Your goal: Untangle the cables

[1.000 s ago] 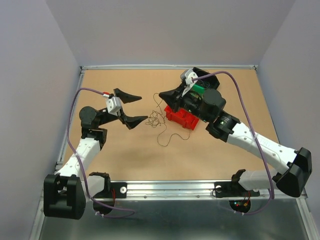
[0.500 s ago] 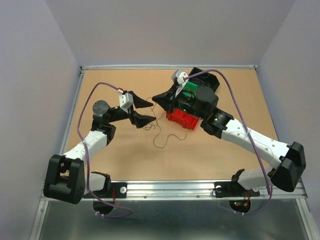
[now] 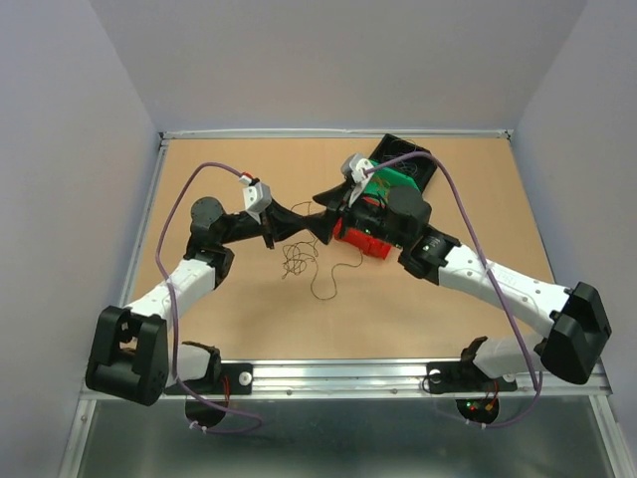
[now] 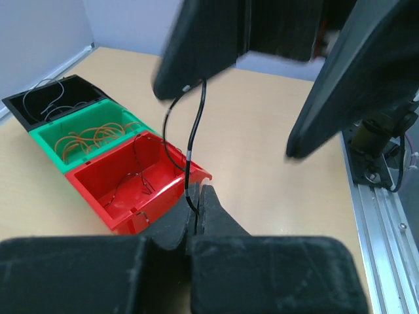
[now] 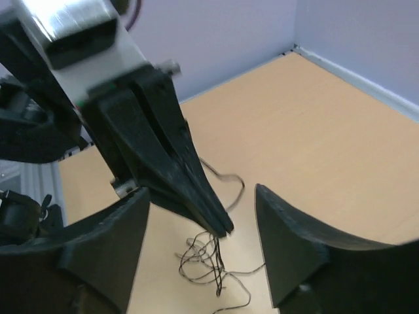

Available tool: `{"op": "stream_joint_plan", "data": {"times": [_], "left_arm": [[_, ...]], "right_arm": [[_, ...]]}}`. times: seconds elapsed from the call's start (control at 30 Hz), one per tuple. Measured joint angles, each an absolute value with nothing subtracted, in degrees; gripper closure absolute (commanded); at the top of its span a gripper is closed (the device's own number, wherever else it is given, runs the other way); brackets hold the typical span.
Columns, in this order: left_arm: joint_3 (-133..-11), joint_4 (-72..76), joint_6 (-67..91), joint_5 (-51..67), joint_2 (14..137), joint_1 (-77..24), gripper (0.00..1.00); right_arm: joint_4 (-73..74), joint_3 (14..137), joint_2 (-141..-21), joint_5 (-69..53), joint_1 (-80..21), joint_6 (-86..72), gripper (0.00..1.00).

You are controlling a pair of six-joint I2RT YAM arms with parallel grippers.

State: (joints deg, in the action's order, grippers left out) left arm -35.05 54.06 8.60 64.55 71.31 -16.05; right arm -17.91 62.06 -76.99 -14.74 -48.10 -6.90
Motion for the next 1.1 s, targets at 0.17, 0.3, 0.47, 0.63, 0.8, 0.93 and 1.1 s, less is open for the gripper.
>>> {"op": "stream_joint_plan", "data": {"times": [0.17,0.3,0.47,0.63,0.8,0.93,1.1], "left_arm": [[-35.11,49.3,7.22,63.29,65.04,-16.05,1.0],[-35.9,48.12,6.85,62.7,60.4,-16.05,1.0],[-37.23,47.11,7.51,62.85,59.81,-16.03,1.0],[-37.74,44.51,7.51,61.93,60.38,-15.64,1.0],[-39.07,40.66,6.79,55.09,59.96,-12.25,1.0],[-39.13,37.21,6.87,39.03,56.73,-7.38,1.0],[-38.89,37.04,9.15,23.18,52.71,-1.54,1.0]], "right_arm": [[-24.93,47.42,-73.89,-10.87,-48.1,-7.42,0.05],[-28.82,44.21,-77.78,-10.61,-48.1,-7.53,0.12],[-34.04,44.95,-86.65,-12.49,-48.07,-6.94,0.96],[-35.53,45.28,-90.06,-14.0,-48.1,-7.75,0.99],[-39.66,42.83,-87.74,-12.58,-48.1,-8.36,0.99],[-41.36,35.64,-81.45,-5.39,-48.1,-11.16,0.99],[-41.04,25.32,-68.53,9.23,-48.12,-15.29,1.0]]}}
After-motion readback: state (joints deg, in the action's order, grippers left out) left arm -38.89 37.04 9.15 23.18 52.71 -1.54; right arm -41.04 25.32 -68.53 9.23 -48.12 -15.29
